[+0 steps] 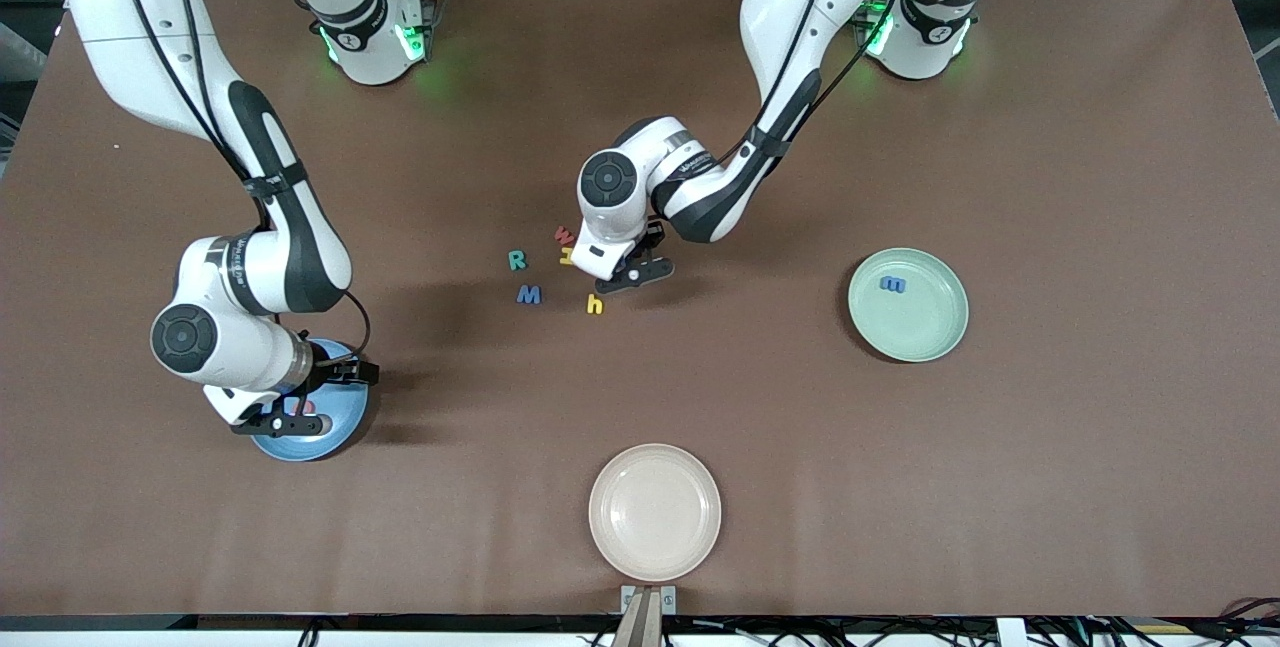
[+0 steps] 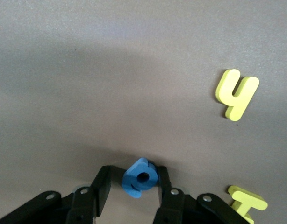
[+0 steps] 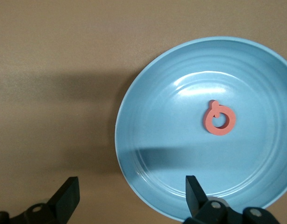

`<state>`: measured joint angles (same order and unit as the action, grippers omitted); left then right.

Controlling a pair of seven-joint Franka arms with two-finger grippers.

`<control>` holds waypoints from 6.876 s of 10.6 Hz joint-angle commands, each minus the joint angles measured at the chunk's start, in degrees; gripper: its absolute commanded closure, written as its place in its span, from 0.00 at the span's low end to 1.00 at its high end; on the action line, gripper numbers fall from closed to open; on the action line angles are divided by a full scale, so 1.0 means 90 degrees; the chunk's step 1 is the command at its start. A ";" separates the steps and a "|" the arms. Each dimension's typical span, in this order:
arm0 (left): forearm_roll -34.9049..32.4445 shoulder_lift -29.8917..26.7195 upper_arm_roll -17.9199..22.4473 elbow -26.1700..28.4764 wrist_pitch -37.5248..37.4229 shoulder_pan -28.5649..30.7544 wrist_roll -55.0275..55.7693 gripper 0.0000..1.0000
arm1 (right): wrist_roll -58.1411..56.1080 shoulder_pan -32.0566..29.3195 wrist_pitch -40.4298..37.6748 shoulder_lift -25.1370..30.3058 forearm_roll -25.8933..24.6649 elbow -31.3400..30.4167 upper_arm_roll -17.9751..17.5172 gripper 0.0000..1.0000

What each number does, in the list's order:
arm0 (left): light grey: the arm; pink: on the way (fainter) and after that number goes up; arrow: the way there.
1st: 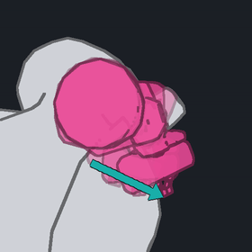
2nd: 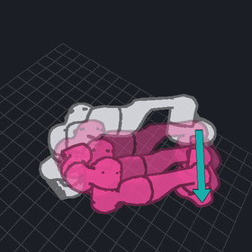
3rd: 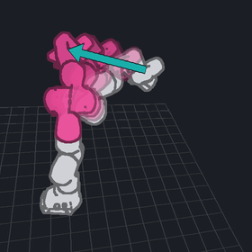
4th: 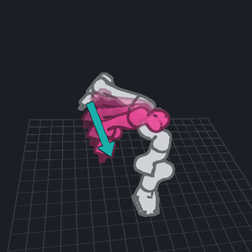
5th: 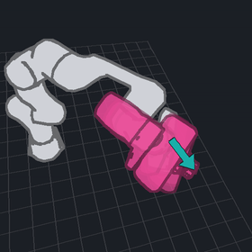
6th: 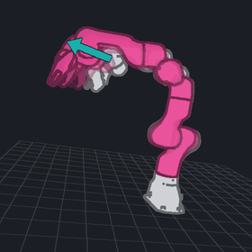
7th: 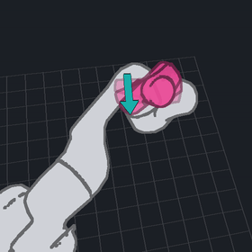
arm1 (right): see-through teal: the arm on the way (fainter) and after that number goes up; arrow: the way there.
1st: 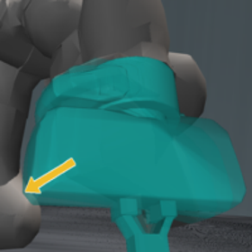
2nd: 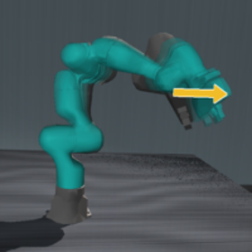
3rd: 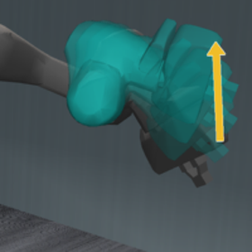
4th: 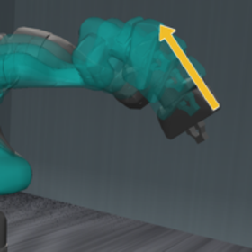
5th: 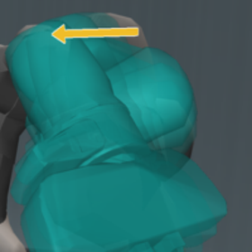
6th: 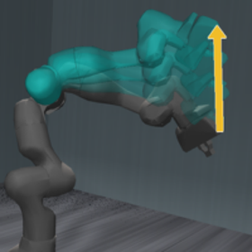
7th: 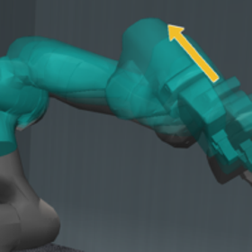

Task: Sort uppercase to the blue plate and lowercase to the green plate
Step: 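Carry the blue letter toward the green plate with the left gripper, then release the blue letter onto the green plate with the left gripper, then grasp the yellow H with the right gripper while the left gripper withdraws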

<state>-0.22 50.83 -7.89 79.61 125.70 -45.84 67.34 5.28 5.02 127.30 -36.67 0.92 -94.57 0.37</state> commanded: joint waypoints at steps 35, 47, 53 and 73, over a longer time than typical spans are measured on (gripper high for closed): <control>-0.0024 -0.3584 -0.1137 0.1655 -0.3486 0.5533 -0.5233 0.91 | 0.4452 0.4129 0.0758 0.1320 0.0739 -0.2050 -0.0070 0.00; -0.1099 -0.3470 -0.0392 0.5198 0.1735 0.5767 -0.5910 0.89 | 0.4403 0.3964 0.2184 0.0735 0.0631 -0.2481 -0.0012 0.00; -0.1099 -0.3479 -0.0393 0.5188 0.1717 0.5738 -0.5802 0.47 | 0.4403 0.3964 0.2213 0.0627 0.0631 -0.2481 -0.0012 0.00; 0.0366 -0.4075 -0.1181 0.3070 -0.0774 0.5416 -0.4400 0.49 | 0.3527 0.3224 0.1786 0.1076 0.0640 -0.2150 0.0145 1.00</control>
<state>2.05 14.97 -16.31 108.43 120.24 3.37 23.40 40.57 37.46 146.21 -29.05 7.10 -114.58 1.94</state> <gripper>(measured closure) 0.489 0.648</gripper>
